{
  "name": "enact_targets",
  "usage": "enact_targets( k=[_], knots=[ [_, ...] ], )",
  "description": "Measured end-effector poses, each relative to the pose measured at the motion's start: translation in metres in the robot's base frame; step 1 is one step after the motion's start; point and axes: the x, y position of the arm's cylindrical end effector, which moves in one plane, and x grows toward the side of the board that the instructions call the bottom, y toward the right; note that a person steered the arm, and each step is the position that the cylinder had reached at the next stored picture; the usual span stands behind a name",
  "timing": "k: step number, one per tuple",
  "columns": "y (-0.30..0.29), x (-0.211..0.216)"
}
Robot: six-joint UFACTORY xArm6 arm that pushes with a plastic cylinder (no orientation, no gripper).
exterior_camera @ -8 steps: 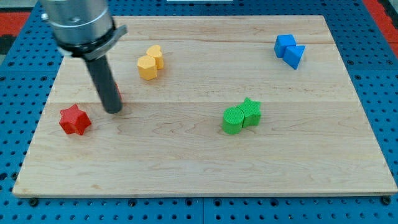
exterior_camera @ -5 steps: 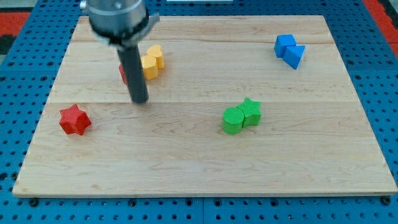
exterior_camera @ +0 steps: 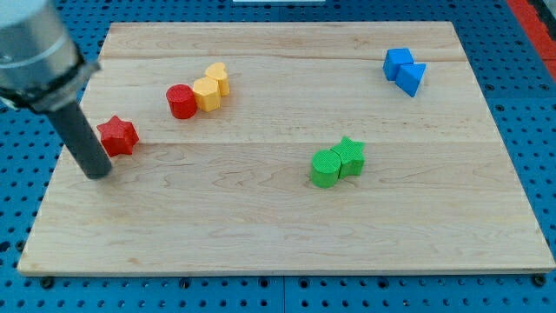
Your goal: Move the red star to the bottom left of the red circle
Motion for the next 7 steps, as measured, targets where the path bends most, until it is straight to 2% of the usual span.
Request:
enact_targets(
  k=[1,2,3,4,5,6,7],
  knots=[
    [0.014,-0.041],
    [0.083,-0.049],
    [0.117,-0.051],
    [0.126,-0.048],
    [0.103,-0.032],
    [0.053,0.002],
    [0.052,0.004]
  ],
)
